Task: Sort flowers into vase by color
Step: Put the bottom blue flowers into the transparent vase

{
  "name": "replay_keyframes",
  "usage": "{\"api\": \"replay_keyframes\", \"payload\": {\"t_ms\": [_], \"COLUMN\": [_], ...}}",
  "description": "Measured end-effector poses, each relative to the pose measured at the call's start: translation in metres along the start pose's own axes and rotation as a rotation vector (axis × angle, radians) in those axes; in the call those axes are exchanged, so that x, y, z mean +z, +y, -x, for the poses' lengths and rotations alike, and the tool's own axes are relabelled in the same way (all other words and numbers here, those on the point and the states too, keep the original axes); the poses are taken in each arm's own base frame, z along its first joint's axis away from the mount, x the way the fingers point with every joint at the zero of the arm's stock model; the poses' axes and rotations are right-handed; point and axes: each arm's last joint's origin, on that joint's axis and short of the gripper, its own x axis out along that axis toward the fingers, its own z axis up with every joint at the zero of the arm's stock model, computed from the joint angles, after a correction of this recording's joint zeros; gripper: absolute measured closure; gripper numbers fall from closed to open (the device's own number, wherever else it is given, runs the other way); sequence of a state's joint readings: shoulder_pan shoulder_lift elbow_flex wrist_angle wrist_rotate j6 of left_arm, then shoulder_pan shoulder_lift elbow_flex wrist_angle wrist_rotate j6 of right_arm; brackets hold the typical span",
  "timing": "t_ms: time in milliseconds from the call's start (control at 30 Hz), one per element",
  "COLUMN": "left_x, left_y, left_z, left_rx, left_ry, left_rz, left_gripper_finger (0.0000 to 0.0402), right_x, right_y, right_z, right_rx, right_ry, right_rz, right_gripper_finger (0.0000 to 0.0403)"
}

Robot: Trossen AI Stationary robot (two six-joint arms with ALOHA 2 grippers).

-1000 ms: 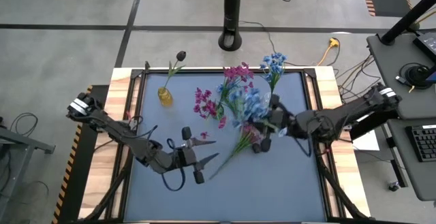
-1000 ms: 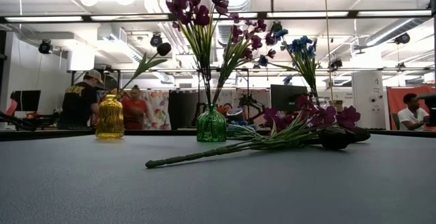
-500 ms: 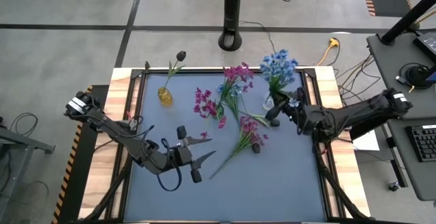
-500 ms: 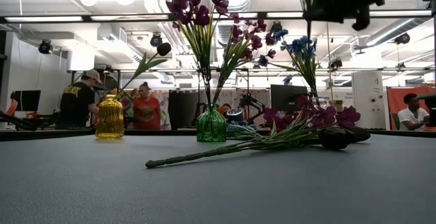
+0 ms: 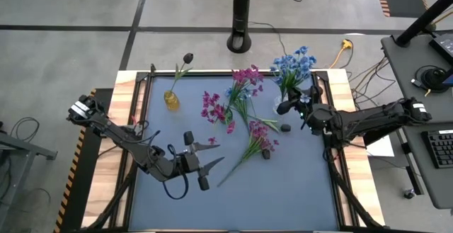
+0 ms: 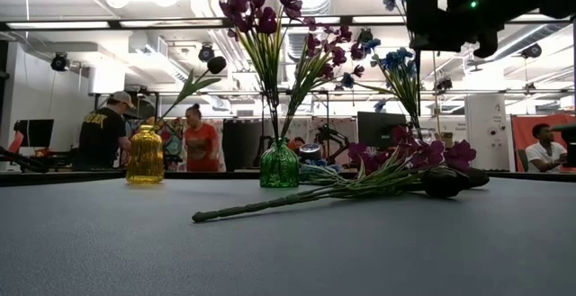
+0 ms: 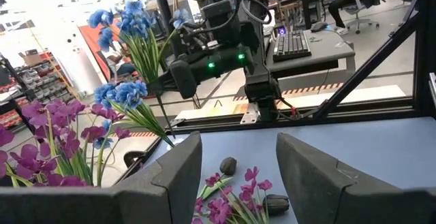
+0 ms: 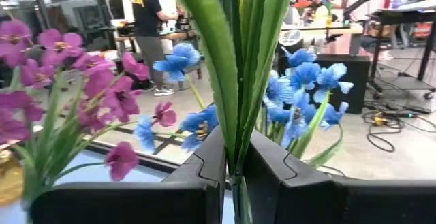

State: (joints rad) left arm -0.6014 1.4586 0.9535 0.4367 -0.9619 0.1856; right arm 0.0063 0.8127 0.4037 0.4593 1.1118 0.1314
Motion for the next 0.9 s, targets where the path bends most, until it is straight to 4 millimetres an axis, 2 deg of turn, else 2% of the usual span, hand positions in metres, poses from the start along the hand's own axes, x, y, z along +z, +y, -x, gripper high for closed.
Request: {"api": "replay_keyframes", "payload": {"t_ms": [233,500,900], "left_x": [-0.001,-0.001,-0.001], "left_y": [0.000,0.000,0.000], "left_z": [0.000,0.000,0.000], "left_rx": [-0.001,0.000,0.000], "left_ry": [0.005,0.005,0.005], "left_rz": [-0.007,-0.007,-0.007], "left_gripper_finger": [0.0228,0.0228,0.0228], "right_x": [-0.007,-0.026,-0.028], "right_y": [-0.006,-0.018,-0.018], "right_z": [-0.004,-0.009,-0.009], "right_rx": [-0.034,-0.088,-0.080], "right_ry": [0.007,0.027,0.032], "right_rz": [0.013,-0.029,-0.029], "right_gripper_finger": [0.0369,0.0369,0.0369]}}
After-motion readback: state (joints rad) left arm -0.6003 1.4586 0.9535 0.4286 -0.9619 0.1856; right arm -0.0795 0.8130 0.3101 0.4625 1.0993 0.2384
